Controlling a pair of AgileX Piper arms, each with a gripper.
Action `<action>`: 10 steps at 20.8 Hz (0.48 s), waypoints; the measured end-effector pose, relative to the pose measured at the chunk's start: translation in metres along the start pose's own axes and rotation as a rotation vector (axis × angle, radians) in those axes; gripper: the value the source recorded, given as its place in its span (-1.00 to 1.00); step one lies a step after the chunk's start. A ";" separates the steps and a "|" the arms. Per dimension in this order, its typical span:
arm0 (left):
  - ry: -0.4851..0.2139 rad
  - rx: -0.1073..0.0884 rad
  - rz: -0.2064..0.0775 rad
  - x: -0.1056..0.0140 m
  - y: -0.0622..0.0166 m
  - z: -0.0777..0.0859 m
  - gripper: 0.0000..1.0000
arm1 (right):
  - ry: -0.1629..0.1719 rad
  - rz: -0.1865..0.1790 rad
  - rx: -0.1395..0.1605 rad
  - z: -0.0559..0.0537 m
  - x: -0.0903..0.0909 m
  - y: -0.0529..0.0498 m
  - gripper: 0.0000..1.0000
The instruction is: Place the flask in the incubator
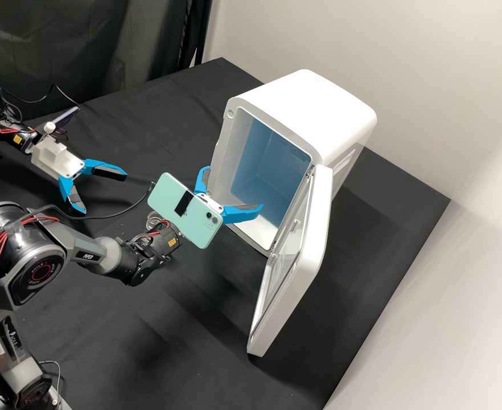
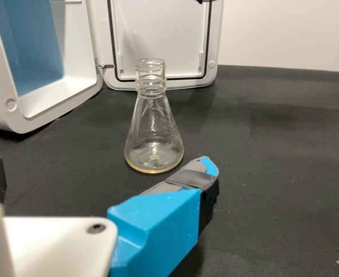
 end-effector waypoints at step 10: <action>-0.003 0.007 -0.007 -0.007 -0.0009 -0.002 1.00 | 0.002 0.014 0.000 0.003 -0.003 0.001 1.00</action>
